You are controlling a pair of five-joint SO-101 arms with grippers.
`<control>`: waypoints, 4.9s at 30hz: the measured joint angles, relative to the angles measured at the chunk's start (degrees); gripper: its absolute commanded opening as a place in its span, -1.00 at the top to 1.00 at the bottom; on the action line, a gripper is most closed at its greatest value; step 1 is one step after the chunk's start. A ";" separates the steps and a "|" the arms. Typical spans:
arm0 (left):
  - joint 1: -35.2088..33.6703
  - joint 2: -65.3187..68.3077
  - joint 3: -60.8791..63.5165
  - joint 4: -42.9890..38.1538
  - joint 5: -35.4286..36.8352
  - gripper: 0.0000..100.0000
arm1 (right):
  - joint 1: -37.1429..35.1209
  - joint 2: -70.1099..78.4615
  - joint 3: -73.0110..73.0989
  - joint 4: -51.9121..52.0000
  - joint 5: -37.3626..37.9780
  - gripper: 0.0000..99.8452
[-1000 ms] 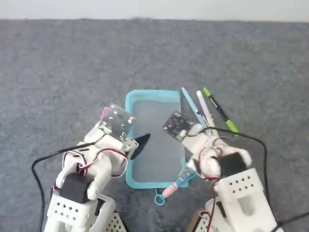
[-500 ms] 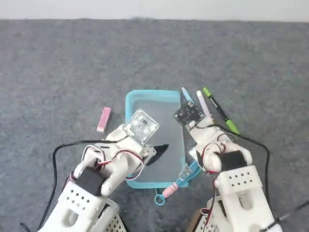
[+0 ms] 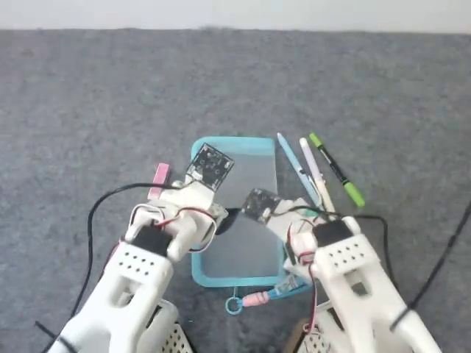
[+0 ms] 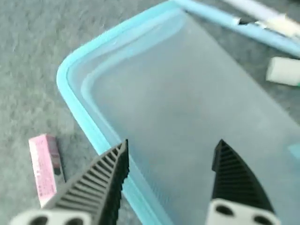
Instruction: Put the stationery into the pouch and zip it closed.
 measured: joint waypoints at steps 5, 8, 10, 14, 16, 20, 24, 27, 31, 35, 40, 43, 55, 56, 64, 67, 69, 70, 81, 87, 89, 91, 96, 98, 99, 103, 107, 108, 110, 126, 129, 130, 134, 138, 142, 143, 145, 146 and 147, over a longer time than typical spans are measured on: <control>-0.35 8.79 -2.90 -2.90 0.26 0.45 | -8.35 -14.68 -2.02 10.46 3.34 0.94; -0.35 14.07 -5.27 -5.01 0.35 0.45 | -16.53 -18.99 -2.02 12.48 3.60 0.94; -0.53 18.11 -6.95 -6.77 0.35 0.45 | -19.16 -18.81 -2.02 12.48 3.60 0.94; -3.52 28.22 -13.10 -8.62 0.62 0.45 | -17.41 -14.51 -2.02 10.64 3.60 0.94; -6.42 34.02 -18.02 -8.88 0.70 0.45 | -14.77 -11.43 -2.02 8.70 3.52 0.94; -11.08 45.71 -28.75 -8.88 0.88 0.45 | -10.29 -6.07 -2.02 5.27 3.43 0.95; -15.21 47.47 -36.22 -8.88 0.62 0.45 | -9.76 -3.16 -2.02 5.89 3.43 0.95; -18.11 46.59 -39.91 -7.38 0.62 0.45 | -10.90 -3.25 -2.02 9.05 6.68 0.99; -22.07 45.71 -48.26 1.85 1.67 0.45 | -12.48 -3.25 -2.02 12.31 9.67 0.98; -26.46 45.71 -56.62 9.23 2.90 0.45 | -12.84 -3.25 -2.02 12.48 10.55 0.98; -27.34 45.71 -62.77 16.09 2.90 0.45 | -13.89 -3.25 -2.02 6.77 5.19 0.97; -27.43 45.71 -65.49 19.34 2.99 0.45 | -16.44 -3.25 -2.02 2.90 -0.62 0.92; -31.56 45.71 -78.86 30.51 3.69 0.45 | -20.84 2.90 -2.11 -12.84 -11.69 0.84; -31.74 45.71 -79.65 31.38 3.69 0.45 | -20.84 5.36 -2.81 -13.45 -11.87 0.85; -32.79 45.71 -81.23 33.41 3.69 0.45 | -19.34 8.97 -10.37 -2.11 -11.87 0.85; -34.11 45.71 -81.23 33.41 3.43 0.45 | -16.53 0.62 -10.37 5.19 -8.26 0.85; -34.81 45.71 -81.23 33.41 2.90 0.45 | -16.53 -3.08 -9.76 9.49 -4.40 0.85; -35.16 45.71 -81.23 33.41 2.90 0.45 | -16.53 -3.69 -8.88 10.55 -1.93 0.85; -36.31 45.71 -81.23 33.41 2.81 0.45 | -15.82 17.49 -9.32 -1.76 -2.20 0.85; -36.31 45.71 -81.23 33.41 2.73 0.45 | -9.41 27.78 -17.93 -9.93 -11.96 0.85; -36.31 45.71 -81.23 33.41 2.73 0.45 | -7.21 30.68 -22.07 -11.96 -14.33 0.85; -36.31 45.71 -81.23 33.41 2.73 0.45 | -5.98 34.02 -25.58 -13.45 -15.56 0.85; -36.31 45.71 -79.74 33.41 2.73 0.45 | -5.19 38.42 -31.21 -12.84 -16.26 0.85; -36.57 45.71 -79.74 33.41 2.73 0.45 | -3.78 37.01 -31.21 -10.46 -16.44 0.85; -37.01 45.71 -79.74 33.41 2.73 0.45 | -3.16 35.25 -30.59 -8.53 -16.35 0.85; -37.98 45.71 -79.74 33.41 0.35 0.45 | -4.84 22.24 -21.36 -5.89 -13.01 0.85; -40.88 45.01 -77.45 31.74 -0.35 0.45 | -1.49 5.80 -10.99 -6.07 -14.95 0.85; -42.11 44.22 -76.13 30.33 -0.35 0.44 | 0.44 1.41 -10.02 -6.07 -15.91 0.85; -44.40 41.05 -71.91 27.08 -0.35 0.44 | 5.01 -6.95 -9.41 -5.01 -16.97 0.85; -42.81 -5.98 7.30 -14.86 -3.52 0.45 | 28.84 -43.69 19.34 -2.73 -11.34 0.95; -41.23 -7.47 9.23 -10.99 -3.52 0.45 | 30.33 -48.09 22.42 -2.29 -11.25 0.95; -40.70 -7.82 10.29 -10.55 -3.52 0.45 | 30.42 -49.58 23.47 -1.76 -11.25 0.95; -40.26 -9.05 16.53 -12.04 -3.52 0.45 | 30.51 -55.47 26.81 0.88 -11.25 0.95; -40.09 -12.75 21.98 -18.64 -3.52 0.45 | 30.33 -58.20 28.04 2.02 -11.25 0.95; -39.82 -17.14 22.59 -19.52 -3.52 0.44 | 30.33 -58.20 28.31 2.02 -11.25 0.95; -39.82 -17.93 22.59 -19.52 -3.52 0.44 | 30.33 -58.20 28.31 2.02 -11.25 0.95; -39.91 -19.16 22.59 -18.73 -3.52 0.45 | 30.33 -58.20 28.40 2.02 -11.25 0.95; -40.00 -19.60 22.59 -17.93 -3.52 0.45 | 30.33 -58.20 28.40 2.02 -11.25 0.95; -40.09 -19.78 22.59 -16.97 -3.52 0.45 | 30.33 -58.20 28.40 2.02 -11.25 0.95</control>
